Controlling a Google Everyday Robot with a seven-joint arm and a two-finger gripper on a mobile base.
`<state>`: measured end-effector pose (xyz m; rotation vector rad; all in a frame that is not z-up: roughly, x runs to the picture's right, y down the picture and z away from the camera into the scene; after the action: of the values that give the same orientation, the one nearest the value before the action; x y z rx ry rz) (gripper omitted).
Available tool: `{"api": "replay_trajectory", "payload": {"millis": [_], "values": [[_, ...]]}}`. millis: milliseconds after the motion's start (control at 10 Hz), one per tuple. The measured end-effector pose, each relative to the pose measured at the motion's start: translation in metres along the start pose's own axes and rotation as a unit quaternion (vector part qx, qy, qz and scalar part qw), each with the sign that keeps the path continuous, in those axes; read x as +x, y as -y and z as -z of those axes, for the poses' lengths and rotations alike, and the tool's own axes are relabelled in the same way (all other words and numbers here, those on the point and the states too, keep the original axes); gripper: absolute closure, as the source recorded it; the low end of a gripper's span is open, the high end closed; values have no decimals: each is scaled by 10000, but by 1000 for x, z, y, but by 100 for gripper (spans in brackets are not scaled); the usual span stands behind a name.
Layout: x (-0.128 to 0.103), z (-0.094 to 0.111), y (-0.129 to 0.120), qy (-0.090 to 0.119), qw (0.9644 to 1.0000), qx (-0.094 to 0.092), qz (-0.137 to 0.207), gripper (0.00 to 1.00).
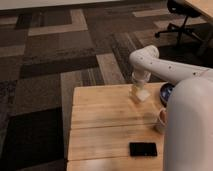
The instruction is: Place the white sponge in the ceramic bowl
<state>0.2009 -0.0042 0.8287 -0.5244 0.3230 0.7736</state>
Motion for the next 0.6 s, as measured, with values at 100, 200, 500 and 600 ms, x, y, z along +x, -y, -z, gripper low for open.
{"api": "replay_trajectory", "payload": {"millis": [100, 200, 500, 600], "values": [[4, 11, 12, -14, 10000, 87, 3, 100], [8, 16, 22, -22, 9999, 168, 1, 100], [31, 27, 80, -117, 9987, 499, 27, 100], [37, 25, 90, -136, 9984, 540, 40, 100]]}}
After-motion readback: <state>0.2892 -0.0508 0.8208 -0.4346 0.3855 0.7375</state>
